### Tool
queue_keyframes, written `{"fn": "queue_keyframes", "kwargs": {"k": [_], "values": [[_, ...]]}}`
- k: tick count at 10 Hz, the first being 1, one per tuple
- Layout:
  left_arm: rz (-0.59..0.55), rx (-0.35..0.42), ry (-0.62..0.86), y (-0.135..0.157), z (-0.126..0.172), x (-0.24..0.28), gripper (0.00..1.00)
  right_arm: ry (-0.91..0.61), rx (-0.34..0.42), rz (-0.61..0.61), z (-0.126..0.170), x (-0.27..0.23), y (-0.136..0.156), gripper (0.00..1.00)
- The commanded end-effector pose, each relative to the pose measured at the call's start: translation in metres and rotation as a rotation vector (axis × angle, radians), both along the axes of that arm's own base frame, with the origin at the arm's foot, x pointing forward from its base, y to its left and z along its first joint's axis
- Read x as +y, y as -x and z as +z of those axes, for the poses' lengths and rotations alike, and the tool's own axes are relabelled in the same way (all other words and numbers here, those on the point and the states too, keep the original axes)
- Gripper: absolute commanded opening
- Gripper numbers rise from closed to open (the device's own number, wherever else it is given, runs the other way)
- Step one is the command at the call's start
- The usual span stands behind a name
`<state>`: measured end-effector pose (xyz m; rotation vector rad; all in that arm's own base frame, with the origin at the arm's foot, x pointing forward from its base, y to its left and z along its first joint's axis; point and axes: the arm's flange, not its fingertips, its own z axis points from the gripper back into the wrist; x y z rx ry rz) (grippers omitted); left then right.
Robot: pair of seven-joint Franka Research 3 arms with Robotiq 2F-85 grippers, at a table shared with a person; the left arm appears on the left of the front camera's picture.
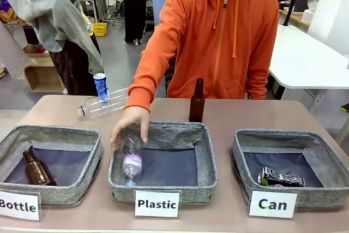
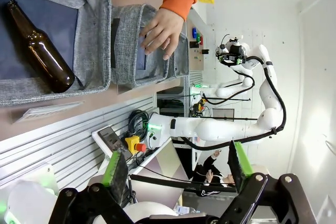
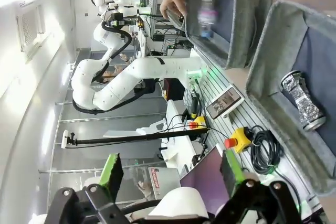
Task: Sort the can waste into the basket.
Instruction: Pick up the can waste from the table and place it in the right Fabric basket.
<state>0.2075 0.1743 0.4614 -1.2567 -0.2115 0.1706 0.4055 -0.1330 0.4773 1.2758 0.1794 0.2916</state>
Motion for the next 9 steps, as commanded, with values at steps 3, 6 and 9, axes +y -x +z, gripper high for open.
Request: {"fn": "queue_keyframes", "kwargs": {"k": [3, 6, 9], "values": [[0.001, 0.006, 0.007, 0.003, 0.002, 0.0, 1.0, 0.004, -0.024, 0.001, -0.003, 0.001, 0.004, 1.0], [0.0, 0.0, 0.0, 0.0, 0.0, 0.0, 1.0, 0.004, -0.024, 0.001, -0.003, 0.001, 0.004, 1.0], [-0.089, 0.026, -0.262, -0.074, 0.026, -0.053, 1.0, 0.004, -0.024, 0.001, -0.003, 0.001, 0.004, 1.0]]}}
